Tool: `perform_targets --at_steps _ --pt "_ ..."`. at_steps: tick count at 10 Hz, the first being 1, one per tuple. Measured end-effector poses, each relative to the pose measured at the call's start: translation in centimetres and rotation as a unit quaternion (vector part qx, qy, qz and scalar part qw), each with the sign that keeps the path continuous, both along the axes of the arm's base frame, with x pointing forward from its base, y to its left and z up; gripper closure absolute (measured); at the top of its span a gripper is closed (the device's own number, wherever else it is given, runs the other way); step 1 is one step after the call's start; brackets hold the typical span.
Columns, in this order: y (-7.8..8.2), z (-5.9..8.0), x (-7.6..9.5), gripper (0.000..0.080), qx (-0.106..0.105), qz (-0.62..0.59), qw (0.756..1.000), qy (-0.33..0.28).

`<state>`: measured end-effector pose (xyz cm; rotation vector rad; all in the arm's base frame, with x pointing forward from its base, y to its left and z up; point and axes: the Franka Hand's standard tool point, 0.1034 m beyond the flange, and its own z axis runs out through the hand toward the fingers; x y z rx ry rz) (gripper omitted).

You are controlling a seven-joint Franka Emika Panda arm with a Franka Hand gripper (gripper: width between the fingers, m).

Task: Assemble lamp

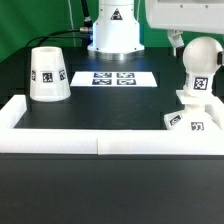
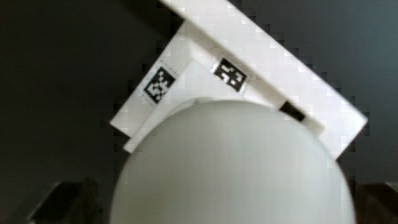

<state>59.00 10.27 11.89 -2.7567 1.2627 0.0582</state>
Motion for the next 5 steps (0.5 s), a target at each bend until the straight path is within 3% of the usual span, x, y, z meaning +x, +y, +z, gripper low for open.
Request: perform_targets --at_steps 5 --pt "0.17 0.36 0.34 0.0100 -0.001 0.181 0.983 -0.022"
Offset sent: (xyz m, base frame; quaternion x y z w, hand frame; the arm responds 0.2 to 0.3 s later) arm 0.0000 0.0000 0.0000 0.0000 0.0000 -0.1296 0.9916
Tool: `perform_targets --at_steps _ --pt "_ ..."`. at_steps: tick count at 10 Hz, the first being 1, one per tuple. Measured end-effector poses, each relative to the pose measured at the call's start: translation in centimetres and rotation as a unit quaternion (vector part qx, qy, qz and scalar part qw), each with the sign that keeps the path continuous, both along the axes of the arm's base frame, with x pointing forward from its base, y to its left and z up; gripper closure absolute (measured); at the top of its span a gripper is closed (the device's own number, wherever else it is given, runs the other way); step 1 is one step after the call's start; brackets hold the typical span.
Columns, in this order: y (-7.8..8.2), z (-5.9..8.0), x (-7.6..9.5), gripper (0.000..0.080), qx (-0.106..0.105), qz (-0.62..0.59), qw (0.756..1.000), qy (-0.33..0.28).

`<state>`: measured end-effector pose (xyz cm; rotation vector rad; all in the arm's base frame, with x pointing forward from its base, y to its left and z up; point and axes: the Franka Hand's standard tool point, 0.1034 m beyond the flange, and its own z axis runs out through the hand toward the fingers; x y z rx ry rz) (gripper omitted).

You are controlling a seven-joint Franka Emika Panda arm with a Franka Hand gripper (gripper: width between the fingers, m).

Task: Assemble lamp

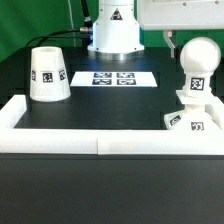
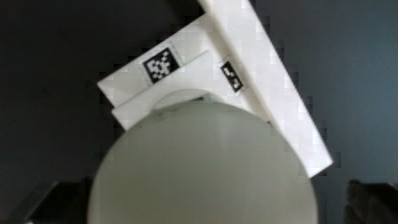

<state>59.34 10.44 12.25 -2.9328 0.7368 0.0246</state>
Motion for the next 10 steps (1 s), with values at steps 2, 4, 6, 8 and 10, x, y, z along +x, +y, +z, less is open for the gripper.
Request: perform_targets --at_steps 2,4,6,8,10 --pt "0.00 0.00 0.00 0.0100 -0.001 0.058 0.998 -0.007" --pt "0.17 -0.04 0.04 0.0100 -0.019 0.165 0.986 -0.022" --pt "0.20 -0.13 0.13 0.0100 -0.033 0.266 0.963 -0.036" --pt "-0.07 -0.10 0.36 0.0100 -0.042 0.383 0.922 -0.046" --pt "-0.20 -0.16 0.45 0.0100 -0.047 0.465 0.882 -0.051"
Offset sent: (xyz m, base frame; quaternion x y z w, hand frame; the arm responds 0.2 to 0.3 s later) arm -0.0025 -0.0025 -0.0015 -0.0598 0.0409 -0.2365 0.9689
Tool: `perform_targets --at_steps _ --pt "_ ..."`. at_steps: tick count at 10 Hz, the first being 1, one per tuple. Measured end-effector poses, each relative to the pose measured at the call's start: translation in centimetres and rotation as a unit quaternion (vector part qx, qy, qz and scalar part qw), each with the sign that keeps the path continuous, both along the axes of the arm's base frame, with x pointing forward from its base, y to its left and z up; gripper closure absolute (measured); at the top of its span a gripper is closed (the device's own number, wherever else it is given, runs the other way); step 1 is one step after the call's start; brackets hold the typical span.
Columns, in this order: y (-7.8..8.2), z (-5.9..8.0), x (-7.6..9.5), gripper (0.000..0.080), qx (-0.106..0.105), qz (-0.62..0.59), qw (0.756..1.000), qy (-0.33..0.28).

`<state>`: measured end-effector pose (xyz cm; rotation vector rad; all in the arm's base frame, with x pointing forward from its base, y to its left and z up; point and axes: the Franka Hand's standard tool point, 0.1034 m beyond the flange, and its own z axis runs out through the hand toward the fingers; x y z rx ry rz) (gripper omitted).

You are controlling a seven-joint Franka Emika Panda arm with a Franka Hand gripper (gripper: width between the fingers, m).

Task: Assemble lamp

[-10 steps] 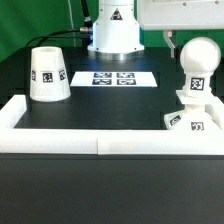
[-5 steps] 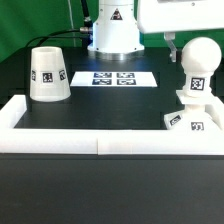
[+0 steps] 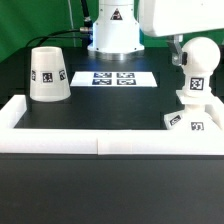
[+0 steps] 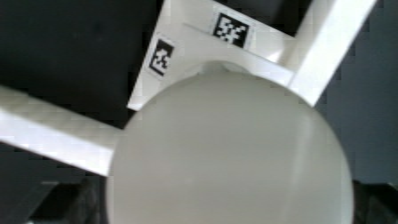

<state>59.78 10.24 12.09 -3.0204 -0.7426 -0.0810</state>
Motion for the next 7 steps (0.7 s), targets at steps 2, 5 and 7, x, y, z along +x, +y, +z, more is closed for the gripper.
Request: perform_targets --at_steps 2,5,7 --pt "0.05 0.00 -0.01 0.0100 -0.004 0.061 0.998 -0.003" --pt "0.01 -0.02 -0.02 0.0100 -0.012 0.140 0.990 -0.006" --pt "-0.02 -0.02 -0.02 0.0100 -0.015 0.199 0.980 -0.008"
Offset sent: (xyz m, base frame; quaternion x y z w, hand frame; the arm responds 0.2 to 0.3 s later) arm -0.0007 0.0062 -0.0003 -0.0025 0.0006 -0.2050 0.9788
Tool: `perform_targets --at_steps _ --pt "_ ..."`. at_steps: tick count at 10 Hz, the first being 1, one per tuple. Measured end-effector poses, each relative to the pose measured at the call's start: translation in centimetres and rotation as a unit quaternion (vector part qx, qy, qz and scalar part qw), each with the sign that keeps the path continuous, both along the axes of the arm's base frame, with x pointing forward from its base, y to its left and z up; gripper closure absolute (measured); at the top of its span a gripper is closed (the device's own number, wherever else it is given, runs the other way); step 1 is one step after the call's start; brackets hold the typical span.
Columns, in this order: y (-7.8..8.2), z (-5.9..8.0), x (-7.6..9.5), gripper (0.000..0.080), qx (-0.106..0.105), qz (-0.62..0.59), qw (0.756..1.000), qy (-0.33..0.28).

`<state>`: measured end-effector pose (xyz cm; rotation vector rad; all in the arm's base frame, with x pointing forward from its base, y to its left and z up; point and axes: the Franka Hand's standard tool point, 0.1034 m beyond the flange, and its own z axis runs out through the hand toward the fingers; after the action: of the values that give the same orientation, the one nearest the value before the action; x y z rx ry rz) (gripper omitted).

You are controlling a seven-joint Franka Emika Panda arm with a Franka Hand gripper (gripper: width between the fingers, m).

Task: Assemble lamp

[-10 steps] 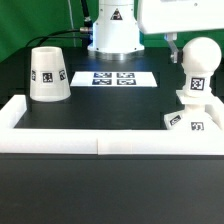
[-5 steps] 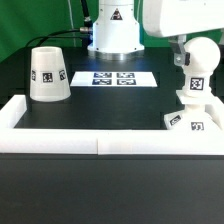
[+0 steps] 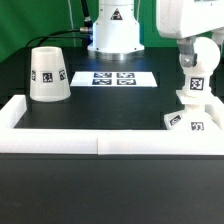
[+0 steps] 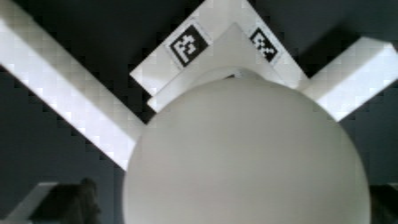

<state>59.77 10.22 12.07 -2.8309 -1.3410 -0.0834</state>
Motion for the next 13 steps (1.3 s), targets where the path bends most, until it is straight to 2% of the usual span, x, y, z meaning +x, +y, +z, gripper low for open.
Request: perform_targets --at_steps 2,3,6,8,10,13 --pt "-0.02 0.01 0.01 0.0115 0.000 -0.005 1.000 0.000" --pt "-0.02 0.01 0.01 0.0225 0.001 -0.010 1.000 0.000" --pt "-0.04 0.00 0.00 0.0224 0.005 -0.060 0.998 0.002" --pt "-0.14 0.02 0.03 0.0224 0.015 -0.224 0.974 0.008" --pt "-0.34 0.02 0.06 0.0222 0.017 -0.300 0.954 0.010" --pt "-0.72 0.06 0.12 0.0222 0.022 -0.437 0.899 0.015"
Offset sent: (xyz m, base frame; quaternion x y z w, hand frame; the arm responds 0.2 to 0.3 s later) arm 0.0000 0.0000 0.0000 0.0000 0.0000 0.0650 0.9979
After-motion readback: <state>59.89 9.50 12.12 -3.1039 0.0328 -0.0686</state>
